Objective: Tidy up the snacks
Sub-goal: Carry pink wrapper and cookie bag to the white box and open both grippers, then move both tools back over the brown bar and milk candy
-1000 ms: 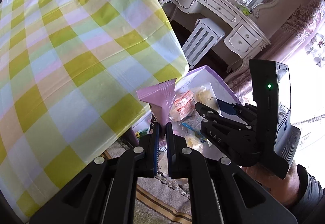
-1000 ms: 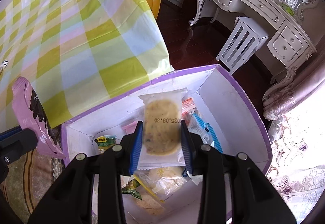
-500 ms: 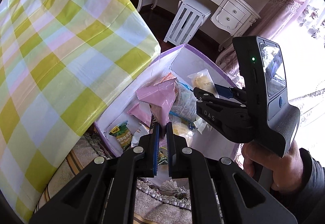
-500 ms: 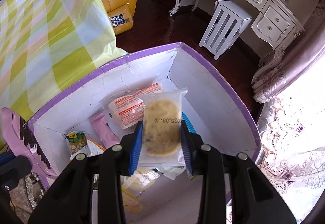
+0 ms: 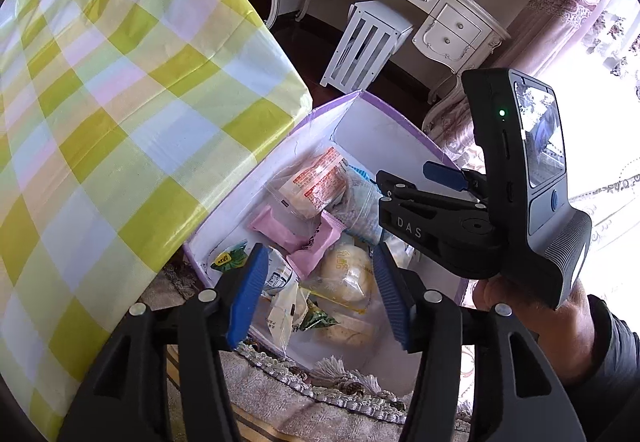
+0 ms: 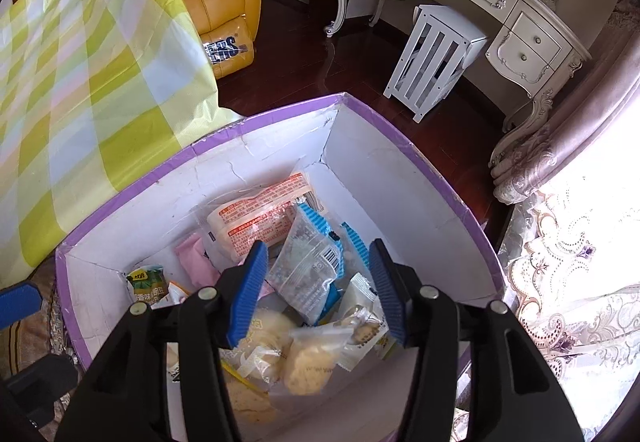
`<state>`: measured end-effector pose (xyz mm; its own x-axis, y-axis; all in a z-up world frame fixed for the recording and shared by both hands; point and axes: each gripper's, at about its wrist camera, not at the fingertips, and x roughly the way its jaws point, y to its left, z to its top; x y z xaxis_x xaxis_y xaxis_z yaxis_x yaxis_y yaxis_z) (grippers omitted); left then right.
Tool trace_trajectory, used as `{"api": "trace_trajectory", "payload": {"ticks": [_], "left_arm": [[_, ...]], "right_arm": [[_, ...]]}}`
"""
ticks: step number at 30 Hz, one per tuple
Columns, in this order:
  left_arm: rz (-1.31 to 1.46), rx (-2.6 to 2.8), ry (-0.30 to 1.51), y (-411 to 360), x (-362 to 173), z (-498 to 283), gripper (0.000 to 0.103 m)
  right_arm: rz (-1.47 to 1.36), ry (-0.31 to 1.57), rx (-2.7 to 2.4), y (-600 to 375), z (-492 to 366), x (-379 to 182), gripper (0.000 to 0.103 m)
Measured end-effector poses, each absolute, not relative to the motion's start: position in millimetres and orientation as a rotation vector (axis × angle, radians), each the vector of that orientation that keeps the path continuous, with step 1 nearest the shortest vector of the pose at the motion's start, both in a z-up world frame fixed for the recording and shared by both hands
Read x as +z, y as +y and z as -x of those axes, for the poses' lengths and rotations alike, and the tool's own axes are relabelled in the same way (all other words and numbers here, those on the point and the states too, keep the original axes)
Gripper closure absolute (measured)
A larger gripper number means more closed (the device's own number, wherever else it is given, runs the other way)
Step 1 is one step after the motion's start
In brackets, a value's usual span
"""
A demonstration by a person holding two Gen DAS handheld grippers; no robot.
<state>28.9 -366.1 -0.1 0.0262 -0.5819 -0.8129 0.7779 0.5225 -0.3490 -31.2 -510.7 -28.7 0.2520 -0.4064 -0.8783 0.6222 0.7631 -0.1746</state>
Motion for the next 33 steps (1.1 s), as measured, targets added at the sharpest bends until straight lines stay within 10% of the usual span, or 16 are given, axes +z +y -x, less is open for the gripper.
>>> {"api": "trace_trajectory", "payload": {"ticks": [7,33], "left_arm": [[-0.165,-0.896,1.068,-340,10,-53,0.035],[-0.021,-0.336,0.835,-218,42,-140,0.012]], "right_arm": [[-0.154,1.061,-0.672,-489,18,-10,0.026],[-0.005,0.878,-0.451,-382,-56,47,0.020]]}}
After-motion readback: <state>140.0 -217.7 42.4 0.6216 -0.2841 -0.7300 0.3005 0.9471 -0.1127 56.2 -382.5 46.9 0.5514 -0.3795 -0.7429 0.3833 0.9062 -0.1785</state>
